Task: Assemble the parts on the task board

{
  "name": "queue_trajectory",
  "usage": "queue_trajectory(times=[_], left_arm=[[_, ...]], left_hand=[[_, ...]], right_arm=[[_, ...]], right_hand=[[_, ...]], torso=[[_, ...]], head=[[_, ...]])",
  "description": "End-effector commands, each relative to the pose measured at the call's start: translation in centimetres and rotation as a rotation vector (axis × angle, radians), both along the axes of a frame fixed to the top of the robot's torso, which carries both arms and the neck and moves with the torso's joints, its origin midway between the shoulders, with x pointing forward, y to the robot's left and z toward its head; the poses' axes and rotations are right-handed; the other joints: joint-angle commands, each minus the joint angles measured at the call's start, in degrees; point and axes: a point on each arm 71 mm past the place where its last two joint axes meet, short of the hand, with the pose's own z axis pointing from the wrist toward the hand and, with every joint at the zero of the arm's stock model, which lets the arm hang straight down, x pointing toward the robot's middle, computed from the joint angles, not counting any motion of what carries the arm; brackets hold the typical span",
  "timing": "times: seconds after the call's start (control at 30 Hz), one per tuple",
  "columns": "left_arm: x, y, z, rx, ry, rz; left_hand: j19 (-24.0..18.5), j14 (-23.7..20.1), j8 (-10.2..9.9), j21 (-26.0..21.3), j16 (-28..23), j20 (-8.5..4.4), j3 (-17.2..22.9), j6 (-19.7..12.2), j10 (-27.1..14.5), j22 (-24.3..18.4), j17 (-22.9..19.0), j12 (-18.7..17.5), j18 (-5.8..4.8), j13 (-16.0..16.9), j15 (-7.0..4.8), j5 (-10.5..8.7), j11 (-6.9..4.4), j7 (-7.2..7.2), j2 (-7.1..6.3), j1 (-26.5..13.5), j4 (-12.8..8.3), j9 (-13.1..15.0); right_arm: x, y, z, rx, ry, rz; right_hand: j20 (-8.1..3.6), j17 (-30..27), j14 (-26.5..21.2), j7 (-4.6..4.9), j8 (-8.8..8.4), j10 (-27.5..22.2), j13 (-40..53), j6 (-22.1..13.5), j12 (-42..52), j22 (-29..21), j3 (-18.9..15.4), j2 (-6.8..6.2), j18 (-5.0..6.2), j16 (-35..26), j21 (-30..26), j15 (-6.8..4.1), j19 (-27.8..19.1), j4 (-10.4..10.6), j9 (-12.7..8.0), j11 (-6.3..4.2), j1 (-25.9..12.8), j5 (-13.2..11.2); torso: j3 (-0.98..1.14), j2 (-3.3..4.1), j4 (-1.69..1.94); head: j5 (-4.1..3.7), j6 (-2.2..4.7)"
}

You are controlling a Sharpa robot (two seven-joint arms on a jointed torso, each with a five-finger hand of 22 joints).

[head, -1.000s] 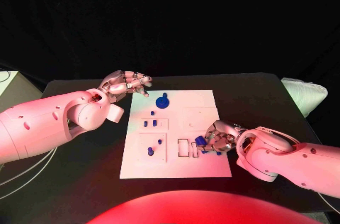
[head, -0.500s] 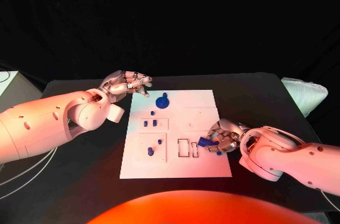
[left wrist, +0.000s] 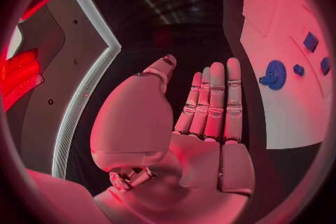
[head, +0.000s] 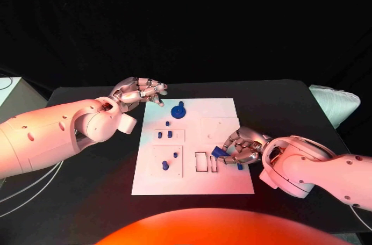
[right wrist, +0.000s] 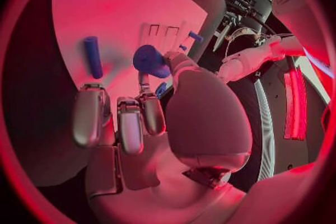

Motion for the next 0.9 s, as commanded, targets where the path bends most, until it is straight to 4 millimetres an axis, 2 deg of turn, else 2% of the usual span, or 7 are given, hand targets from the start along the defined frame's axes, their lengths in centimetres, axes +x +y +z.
queue_trajectory(times=[0.03,0.23,0.37,0.73,0.9], left_arm=[[-0.1,-0.4,0.1,-0.010,-0.001,-0.022],[-0.1,-0.5,0.1,-0.012,0.000,-0.026],[-0.1,-0.6,0.1,-0.013,0.001,-0.029],[-0.1,-0.5,0.1,-0.013,0.005,-0.031],[-0.2,-0.4,0.1,-0.014,0.006,-0.031]], left_hand=[[0.54,-0.12,0.03,-0.35,0.32,-0.01,-0.22,-0.40,-0.42,-0.08,-0.04,0.16,0.74,0.04,-0.07,0.11,-0.12,0.04,0.01,0.48,0.03,-0.06],[0.59,-0.12,0.03,-0.38,0.32,-0.01,-0.18,-0.39,-0.46,-0.10,-0.05,0.16,0.74,0.03,-0.07,0.12,-0.11,0.04,0.16,0.61,0.06,-0.08],[0.61,-0.12,0.03,-0.40,0.32,-0.02,-0.16,-0.40,-0.48,-0.11,-0.05,0.16,0.74,0.03,-0.07,0.11,-0.11,0.05,0.25,0.68,0.09,-0.09],[0.67,-0.12,0.04,-0.43,0.31,-0.02,-0.11,-0.39,-0.53,-0.13,-0.07,0.15,0.74,0.02,-0.06,0.11,-0.09,0.08,0.47,0.79,0.17,-0.11],[0.70,-0.12,0.04,-0.45,0.31,-0.02,-0.08,-0.38,-0.55,-0.14,-0.07,0.15,0.74,0.02,-0.05,0.11,-0.08,0.09,0.55,0.84,0.21,-0.12]], right_arm=[[-0.2,0.6,0.0,0.025,0.023,-0.001],[0.0,2.2,-0.3,0.024,0.031,0.036],[-0.1,3.2,-1.0,0.018,0.034,0.045],[0.4,4.2,-2.2,-0.033,0.027,0.044],[0.4,4.4,-2.3,-0.049,0.015,0.056]], right_hand=[[-0.01,13.66,5.78,-0.05,0.40,0.53,5.72,0.68,-0.05,11.09,0.45,-0.07,-0.99,0.24,0.52,0.21,3.09,0.02,0.19,0.11,-0.91,-0.90],[-0.06,13.94,5.86,-0.17,0.62,0.77,5.99,0.91,0.11,11.17,0.69,0.10,-1.05,0.36,0.94,0.15,3.17,0.05,0.29,0.03,-2.12,-2.98],[-0.11,13.85,5.83,-0.26,0.77,0.84,6.04,1.06,0.07,11.18,0.86,0.36,-1.06,0.31,1.03,0.08,3.18,0.04,0.36,-0.05,-2.82,-4.16],[-0.29,14.08,5.90,-0.66,1.39,1.30,6.49,1.92,0.43,11.35,1.02,0.67,-1.17,0.41,1.84,-0.18,3.35,0.11,0.63,-0.38,-3.92,-4.76],[-0.47,14.29,5.95,-1.05,1.95,1.87,7.14,2.66,1.02,11.48,1.08,1.05,-1.26,0.51,2.44,-0.41,3.46,0.07,0.87,-0.68,-5.43,-4.76]], torso=[[-0.04,-0.03,0.00],[-0.05,-0.03,-0.01],[-0.02,0.08,0.15],[-0.08,0.08,0.15],[-0.06,-0.02,0.00]], head=[[0.03,0.00],[-0.33,0.00],[-0.15,0.00],[0.14,0.00],[0.40,0.00]])
